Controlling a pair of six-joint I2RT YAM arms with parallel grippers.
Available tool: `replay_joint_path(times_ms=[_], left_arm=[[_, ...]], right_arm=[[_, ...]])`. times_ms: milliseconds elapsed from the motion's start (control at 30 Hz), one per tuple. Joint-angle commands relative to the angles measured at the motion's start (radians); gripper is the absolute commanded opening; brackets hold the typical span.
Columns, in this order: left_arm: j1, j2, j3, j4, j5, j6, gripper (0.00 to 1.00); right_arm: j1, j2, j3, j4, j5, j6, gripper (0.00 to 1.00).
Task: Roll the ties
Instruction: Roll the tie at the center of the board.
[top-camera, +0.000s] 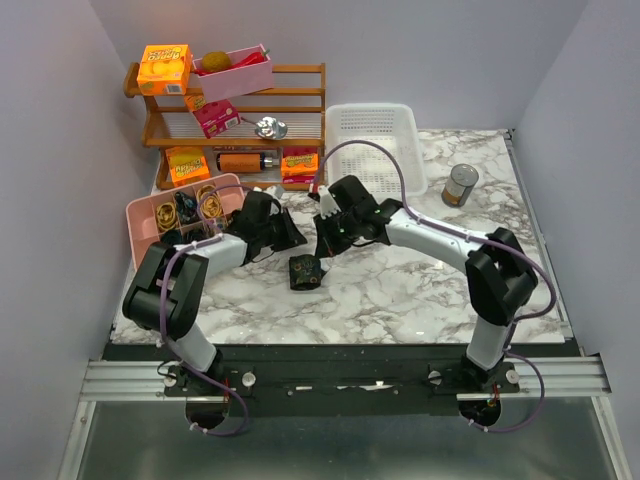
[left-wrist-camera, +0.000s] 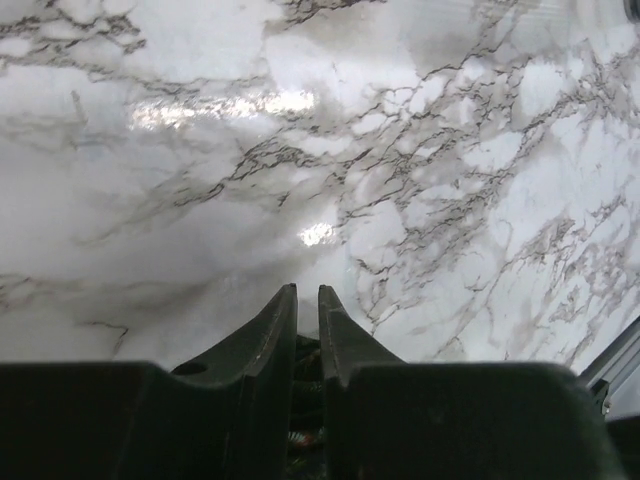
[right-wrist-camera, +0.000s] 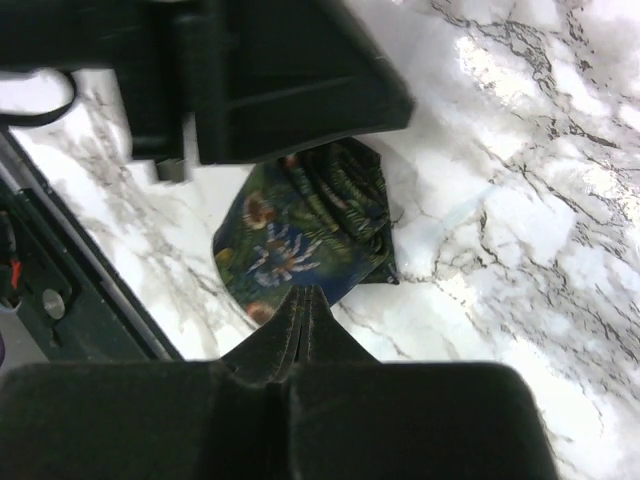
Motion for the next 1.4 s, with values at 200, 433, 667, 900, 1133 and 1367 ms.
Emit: replay_joint_path(times_ms=[200, 433, 667, 900, 1133, 1367], left_arm=[[0.014, 0.126, 0.105, -0.029, 0.133, 0.073, 0.02], [0.017, 0.163, 0.143, -0.131, 0.169, 0.128, 0.00], [0.017, 0.159, 0.135, -0.165, 0.221, 0.142, 0.00], [0.019, 0.149, 0.120, -0.172, 0.255, 0.147, 0.00], [0.017, 0.138, 0.126, -0.221, 0.255, 0.162, 0.00], [0.017, 0.133, 0.135, -0.272, 0.261, 0.182, 0.00]], right_arm=[[0.121, -0.076, -0.084, 0.011, 0.097, -0.095, 0.01], [0.188, -0.054, -0.118, 0.049, 0.172, -0.075, 0.01], [0.239, -0.028, -0.110, 0.071, 0.228, -0.088, 0.01], [0.271, 0.033, -0.089, 0.069, 0.268, -0.101, 0.01], [0.279, 0.073, -0.063, 0.067, 0.350, -0.092, 0.01], [0.279, 0.098, -0.038, 0.066, 0.416, -0.089, 0.01]])
